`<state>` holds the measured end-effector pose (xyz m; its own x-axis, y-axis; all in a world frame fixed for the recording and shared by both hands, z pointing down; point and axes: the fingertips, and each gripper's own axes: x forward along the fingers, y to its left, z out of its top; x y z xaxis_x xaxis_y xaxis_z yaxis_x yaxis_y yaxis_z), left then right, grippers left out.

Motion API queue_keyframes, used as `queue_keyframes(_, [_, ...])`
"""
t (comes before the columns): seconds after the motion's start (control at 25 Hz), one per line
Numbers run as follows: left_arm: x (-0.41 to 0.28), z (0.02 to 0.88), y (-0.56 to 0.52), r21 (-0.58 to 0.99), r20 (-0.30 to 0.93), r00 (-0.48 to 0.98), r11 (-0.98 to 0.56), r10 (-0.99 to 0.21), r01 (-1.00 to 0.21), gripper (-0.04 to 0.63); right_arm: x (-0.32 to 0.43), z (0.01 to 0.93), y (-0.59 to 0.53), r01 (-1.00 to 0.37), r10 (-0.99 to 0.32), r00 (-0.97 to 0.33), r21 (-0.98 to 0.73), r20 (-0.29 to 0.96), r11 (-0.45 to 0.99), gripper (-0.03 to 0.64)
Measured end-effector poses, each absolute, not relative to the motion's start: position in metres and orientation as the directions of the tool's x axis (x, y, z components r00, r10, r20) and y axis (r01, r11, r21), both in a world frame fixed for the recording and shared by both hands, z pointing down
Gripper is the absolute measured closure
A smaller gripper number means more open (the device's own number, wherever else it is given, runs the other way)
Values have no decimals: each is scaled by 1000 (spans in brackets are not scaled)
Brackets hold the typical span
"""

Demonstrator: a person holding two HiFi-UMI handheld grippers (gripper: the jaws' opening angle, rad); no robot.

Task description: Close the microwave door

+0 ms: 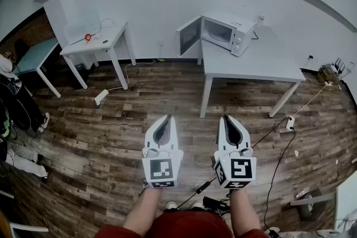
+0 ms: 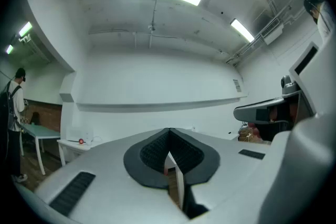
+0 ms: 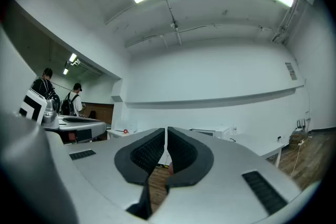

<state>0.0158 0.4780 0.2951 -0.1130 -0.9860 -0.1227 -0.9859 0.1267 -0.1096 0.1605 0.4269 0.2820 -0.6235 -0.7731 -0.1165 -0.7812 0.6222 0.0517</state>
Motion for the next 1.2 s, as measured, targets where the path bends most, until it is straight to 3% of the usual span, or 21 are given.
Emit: queue_keyframes(1.2, [61, 309, 425, -125, -92, -132, 143, -987, -982, 569, 198, 301, 371, -750, -742, -657, 21, -135, 661, 578])
